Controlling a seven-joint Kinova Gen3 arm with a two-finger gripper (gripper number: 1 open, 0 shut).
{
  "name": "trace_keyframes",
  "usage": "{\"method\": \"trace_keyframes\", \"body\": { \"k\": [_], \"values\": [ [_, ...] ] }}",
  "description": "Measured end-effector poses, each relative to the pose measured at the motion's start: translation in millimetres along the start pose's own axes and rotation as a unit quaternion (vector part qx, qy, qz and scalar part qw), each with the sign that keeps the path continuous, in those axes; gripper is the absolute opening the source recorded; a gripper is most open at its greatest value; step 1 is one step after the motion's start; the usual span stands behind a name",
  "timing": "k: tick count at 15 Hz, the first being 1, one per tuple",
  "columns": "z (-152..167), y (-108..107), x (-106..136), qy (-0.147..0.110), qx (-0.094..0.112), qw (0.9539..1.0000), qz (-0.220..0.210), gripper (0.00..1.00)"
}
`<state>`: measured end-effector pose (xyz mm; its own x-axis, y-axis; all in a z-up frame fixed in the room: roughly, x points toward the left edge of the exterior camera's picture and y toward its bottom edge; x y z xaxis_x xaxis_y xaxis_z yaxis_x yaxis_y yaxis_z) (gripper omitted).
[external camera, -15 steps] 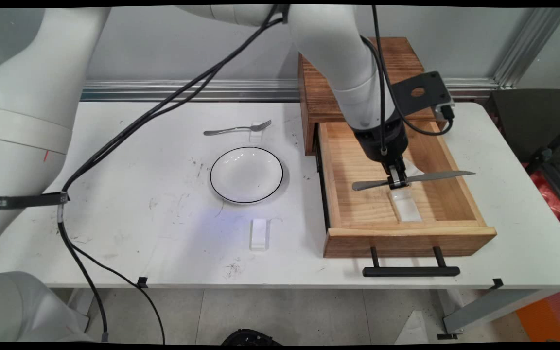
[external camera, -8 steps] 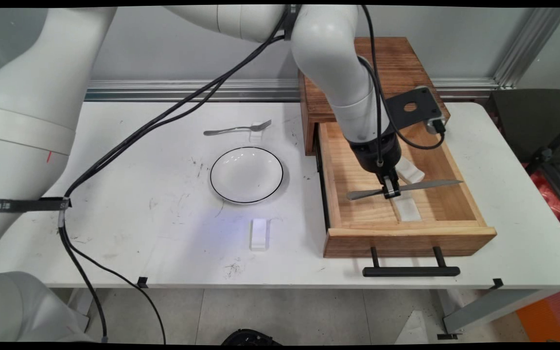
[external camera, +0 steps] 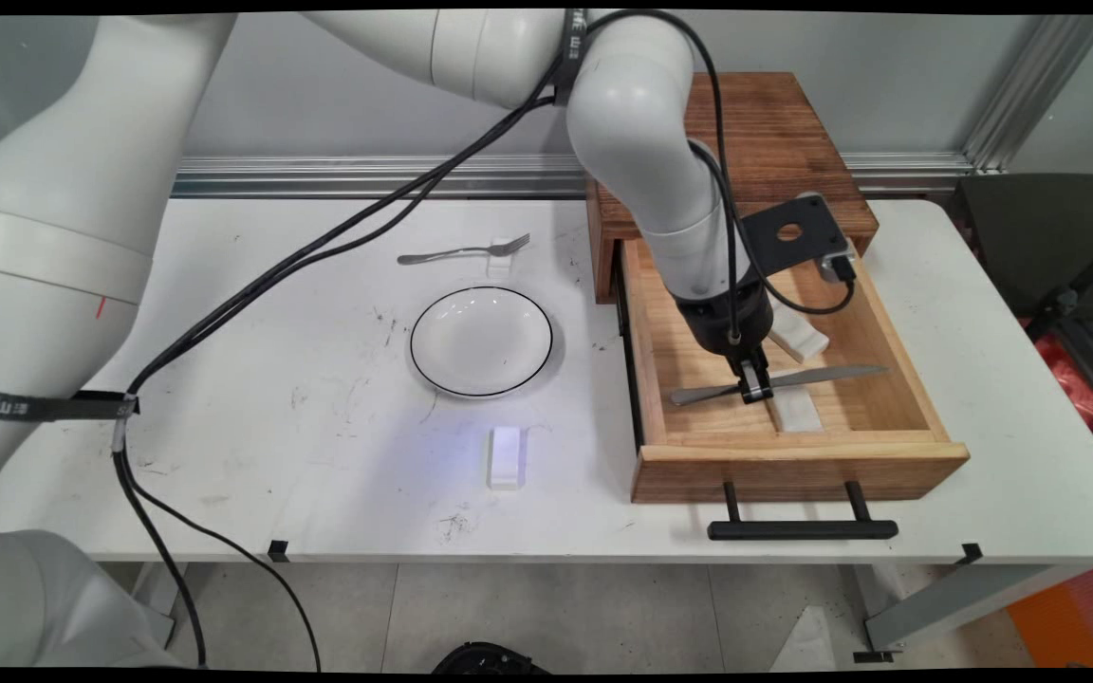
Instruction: Place the picked object into the drawer
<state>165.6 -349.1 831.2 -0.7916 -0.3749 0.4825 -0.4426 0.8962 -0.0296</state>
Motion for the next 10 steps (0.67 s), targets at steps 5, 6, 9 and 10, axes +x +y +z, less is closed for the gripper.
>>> {"method": "trace_keyframes", "body": {
  "k": [5,6,9,10],
  "values": [
    [13.3,1.1,-5.7,-0.003,-0.003,1.0,-0.006,0.0],
    [15.6,1.3,-6.6,-0.003,-0.003,1.0,-0.006,0.0],
    [22.6,1.4,-8.3,-0.003,-0.003,1.0,-0.008,0.0],
    [24.8,1.3,-8.7,-0.002,-0.003,1.0,-0.009,0.0]
  ]
}}
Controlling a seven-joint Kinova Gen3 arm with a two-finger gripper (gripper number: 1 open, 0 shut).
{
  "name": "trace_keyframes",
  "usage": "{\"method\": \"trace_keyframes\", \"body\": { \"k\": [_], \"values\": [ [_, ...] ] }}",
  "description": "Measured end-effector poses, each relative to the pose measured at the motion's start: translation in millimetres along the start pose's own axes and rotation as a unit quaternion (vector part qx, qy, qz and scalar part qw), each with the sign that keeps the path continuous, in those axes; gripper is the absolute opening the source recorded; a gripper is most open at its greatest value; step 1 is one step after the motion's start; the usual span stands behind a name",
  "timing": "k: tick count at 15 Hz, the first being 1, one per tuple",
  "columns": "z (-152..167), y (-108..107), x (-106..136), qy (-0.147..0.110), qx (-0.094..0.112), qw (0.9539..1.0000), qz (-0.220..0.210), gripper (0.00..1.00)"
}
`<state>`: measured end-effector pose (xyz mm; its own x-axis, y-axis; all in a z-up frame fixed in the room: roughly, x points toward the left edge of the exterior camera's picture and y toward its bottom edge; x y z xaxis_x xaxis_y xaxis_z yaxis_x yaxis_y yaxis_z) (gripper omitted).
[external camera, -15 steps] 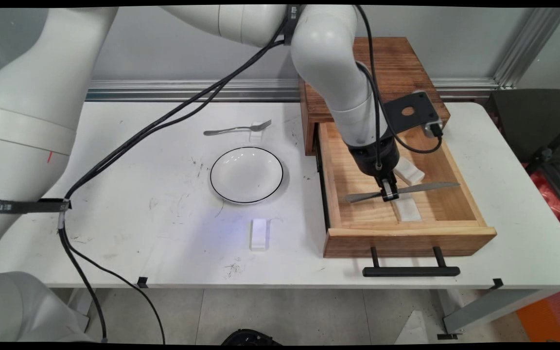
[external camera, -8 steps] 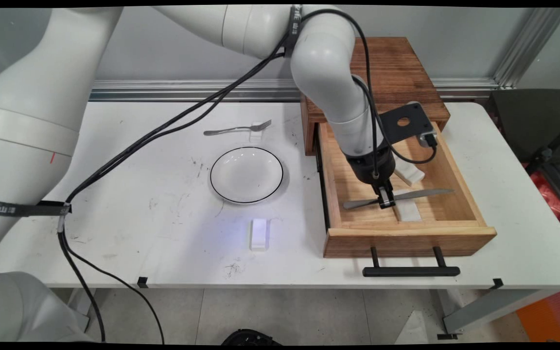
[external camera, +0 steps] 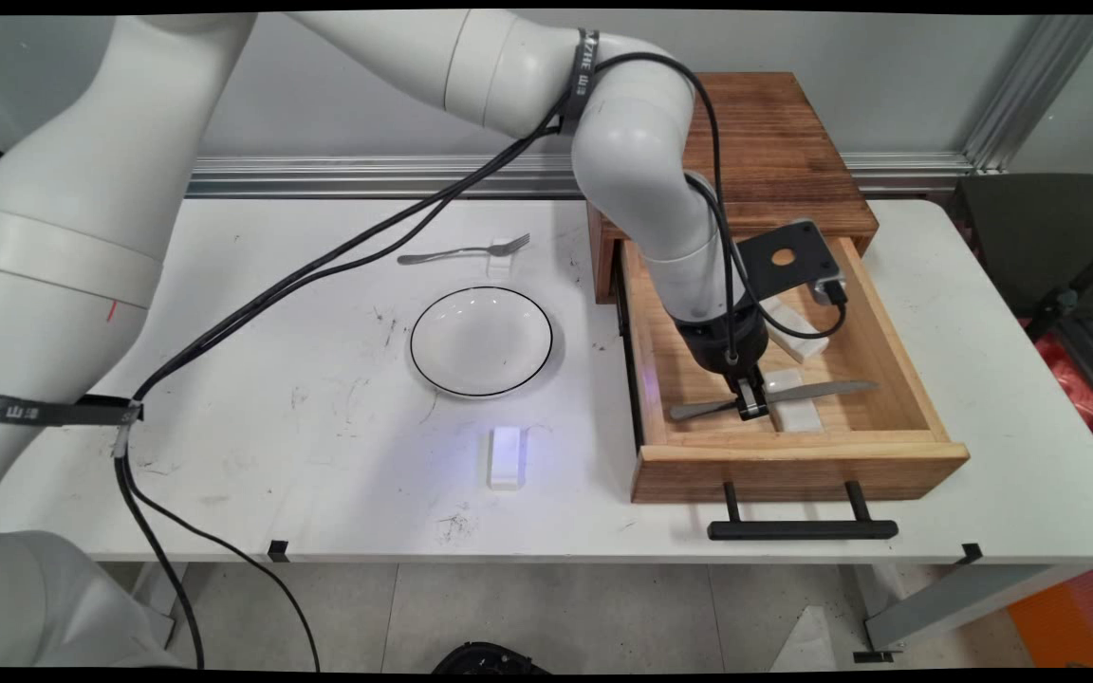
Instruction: Place the picked object into the drawer
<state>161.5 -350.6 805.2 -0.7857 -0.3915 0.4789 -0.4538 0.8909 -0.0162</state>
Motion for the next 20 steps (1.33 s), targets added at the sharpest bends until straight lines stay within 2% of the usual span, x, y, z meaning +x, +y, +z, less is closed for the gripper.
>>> {"method": "trace_keyframes", "body": {
  "k": [11,12,20],
  "values": [
    [15.7,-1.0,-1.9,0.005,0.001,1.0,-0.001,0.0],
    [16.4,-1.1,-2.3,0.005,0.001,1.0,-0.001,1.0],
    [12.6,-1.4,-4.1,0.006,0.003,1.0,0.002,1.0]
  ]
}}
